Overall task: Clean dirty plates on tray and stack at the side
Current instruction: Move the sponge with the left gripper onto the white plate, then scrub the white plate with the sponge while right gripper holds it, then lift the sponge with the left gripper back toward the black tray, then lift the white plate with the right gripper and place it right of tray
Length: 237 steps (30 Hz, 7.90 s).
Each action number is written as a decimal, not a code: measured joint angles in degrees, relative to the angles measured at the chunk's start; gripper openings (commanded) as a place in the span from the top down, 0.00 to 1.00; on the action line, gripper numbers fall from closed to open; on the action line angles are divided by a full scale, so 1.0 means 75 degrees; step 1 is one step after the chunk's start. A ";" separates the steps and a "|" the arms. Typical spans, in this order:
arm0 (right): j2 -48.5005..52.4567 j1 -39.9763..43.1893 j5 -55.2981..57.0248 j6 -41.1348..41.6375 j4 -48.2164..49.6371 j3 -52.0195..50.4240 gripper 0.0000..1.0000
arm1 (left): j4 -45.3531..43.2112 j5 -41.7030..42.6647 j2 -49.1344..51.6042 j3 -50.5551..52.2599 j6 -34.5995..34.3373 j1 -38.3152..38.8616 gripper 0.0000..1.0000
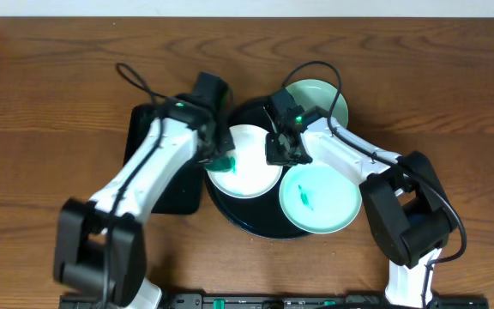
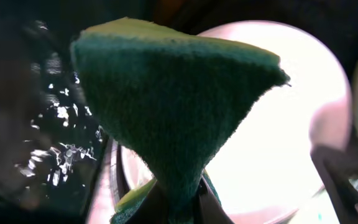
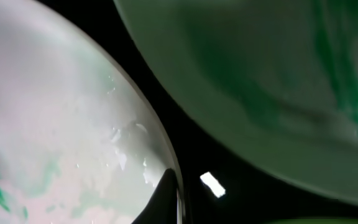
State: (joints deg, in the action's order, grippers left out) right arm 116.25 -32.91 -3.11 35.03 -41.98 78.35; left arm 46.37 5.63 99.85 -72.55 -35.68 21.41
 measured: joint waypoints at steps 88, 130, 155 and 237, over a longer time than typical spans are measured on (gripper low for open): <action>0.0000 -0.0017 0.0227 0.0434 -0.0079 0.0032 0.99 | -0.0323 0.1600 0.1472 -0.0125 0.1180 0.0428 0.93; -0.0003 0.0003 0.0050 0.0420 -0.0108 0.0006 0.99 | -0.0364 0.0128 0.1448 -0.0093 -0.0070 0.0833 0.93; -0.0009 0.0125 -0.0166 0.0248 -0.0050 -0.0017 0.99 | -0.0504 0.0662 0.1445 -0.0087 0.0836 0.1075 0.93; -0.3092 -0.2655 0.6443 -0.1743 -0.1285 -0.0012 0.99 | 0.2477 0.0402 -0.1556 -0.2092 0.1338 -0.2547 0.93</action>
State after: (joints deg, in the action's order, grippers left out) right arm 93.06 -52.82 45.21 21.96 -51.62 78.26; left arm 64.95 8.64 88.18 -88.25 -25.65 2.31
